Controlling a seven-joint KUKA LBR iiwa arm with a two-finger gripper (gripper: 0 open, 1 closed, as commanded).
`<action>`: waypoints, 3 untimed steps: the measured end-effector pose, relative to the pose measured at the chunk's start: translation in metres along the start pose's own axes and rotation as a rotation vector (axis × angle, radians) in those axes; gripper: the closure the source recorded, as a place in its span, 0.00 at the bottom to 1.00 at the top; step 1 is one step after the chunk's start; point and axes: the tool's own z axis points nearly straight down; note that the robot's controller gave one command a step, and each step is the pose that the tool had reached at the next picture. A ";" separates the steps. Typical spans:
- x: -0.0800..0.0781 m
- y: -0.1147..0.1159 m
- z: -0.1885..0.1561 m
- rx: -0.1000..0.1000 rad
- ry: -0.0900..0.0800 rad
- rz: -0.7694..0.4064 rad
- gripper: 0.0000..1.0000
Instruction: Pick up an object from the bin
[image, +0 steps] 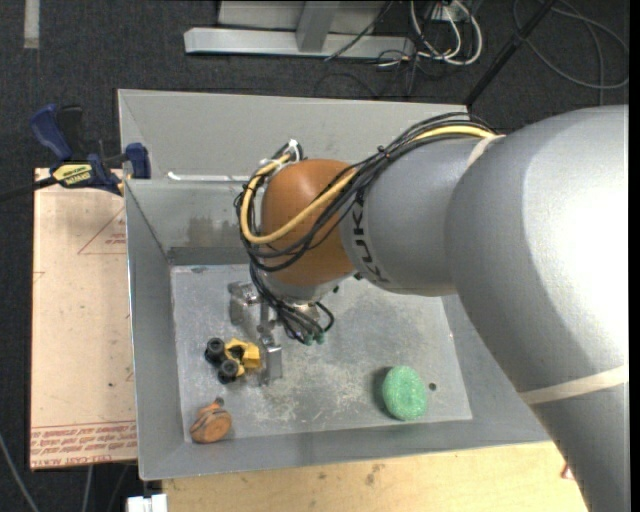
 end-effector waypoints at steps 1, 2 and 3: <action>0.002 0.013 0.004 0.000 -0.003 -0.095 0.00; 0.002 0.013 0.006 0.000 -0.003 -0.130 1.00; 0.002 0.013 0.006 0.000 -0.003 -0.130 1.00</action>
Offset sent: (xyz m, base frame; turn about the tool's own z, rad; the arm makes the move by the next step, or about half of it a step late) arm -0.0055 0.0120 -0.0069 -0.1326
